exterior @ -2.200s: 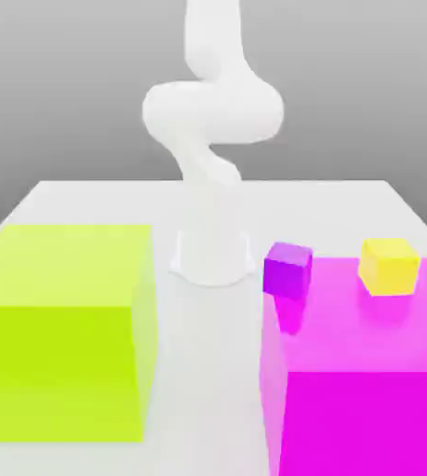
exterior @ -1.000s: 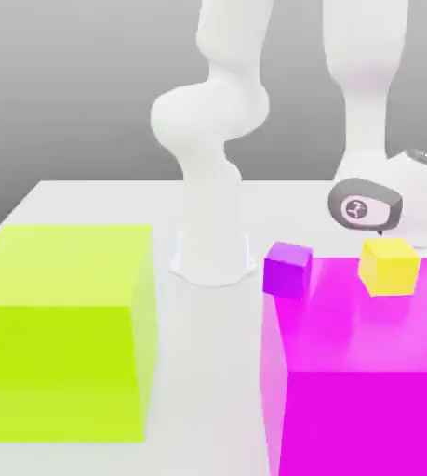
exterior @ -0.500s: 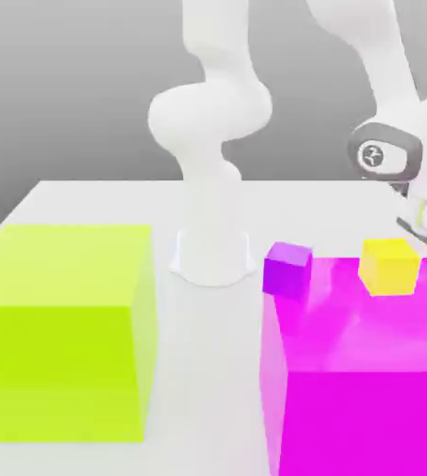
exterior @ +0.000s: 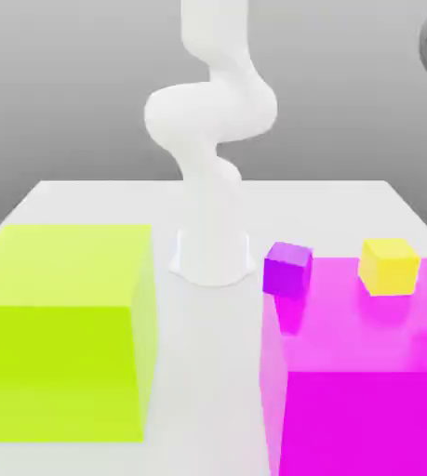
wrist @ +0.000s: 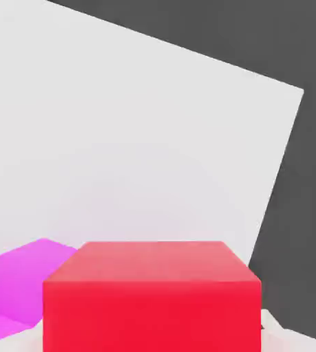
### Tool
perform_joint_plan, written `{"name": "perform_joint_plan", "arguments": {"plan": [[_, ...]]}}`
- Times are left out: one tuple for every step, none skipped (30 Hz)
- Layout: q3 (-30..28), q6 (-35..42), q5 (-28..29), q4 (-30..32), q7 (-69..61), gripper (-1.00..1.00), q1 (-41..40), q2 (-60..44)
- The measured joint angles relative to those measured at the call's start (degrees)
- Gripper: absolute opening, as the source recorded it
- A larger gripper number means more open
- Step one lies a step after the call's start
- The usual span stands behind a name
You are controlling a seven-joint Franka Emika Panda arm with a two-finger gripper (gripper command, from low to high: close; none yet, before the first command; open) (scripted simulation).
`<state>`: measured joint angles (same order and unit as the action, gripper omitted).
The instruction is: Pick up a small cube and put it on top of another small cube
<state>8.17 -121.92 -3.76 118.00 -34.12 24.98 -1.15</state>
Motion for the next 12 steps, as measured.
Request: {"name": "perform_joint_plan", "arguments": {"plan": [[-0.6, 2.0, -0.1, -2.1, -1.6, -1.0, -0.6, 0.0], [-0.9, 4.1, -0.3, -4.2, -3.2, -1.0, -1.4, 0.1], [-1.3, 6.2, 0.5, -5.9, -4.3, -1.0, -2.2, -0.1], [-1.5, 7.8, 2.2, -6.7, -4.3, -1.0, -2.9, -0.5], [-1.5, 7.4, 3.2, -6.2, -4.3, -1.0, -3.4, -1.2], [-1.4, 5.9, 3.7, -5.2, -4.3, -1.0, -3.2, -1.9], [-1.3, 3.9, 4.0, -3.8, -4.2, -1.0, -3.0, -2.7], [-1.3, 1.8, 4.3, -2.4, -4.1, 1.0, -3.0, -3.4], [-1.3, 1.8, 4.3, -2.4, -4.1, 1.0, -3.0, -3.4], [-1.3, 1.8, 4.3, -2.4, -4.1, 1.0, -3.0, -3.4], [-1.3, 1.8, 4.3, -2.4, -4.1, 1.0, -3.0, -3.4], [-1.3, 1.8, 4.3, -2.4, -4.1, 1.0, -3.0, -3.4]]}}
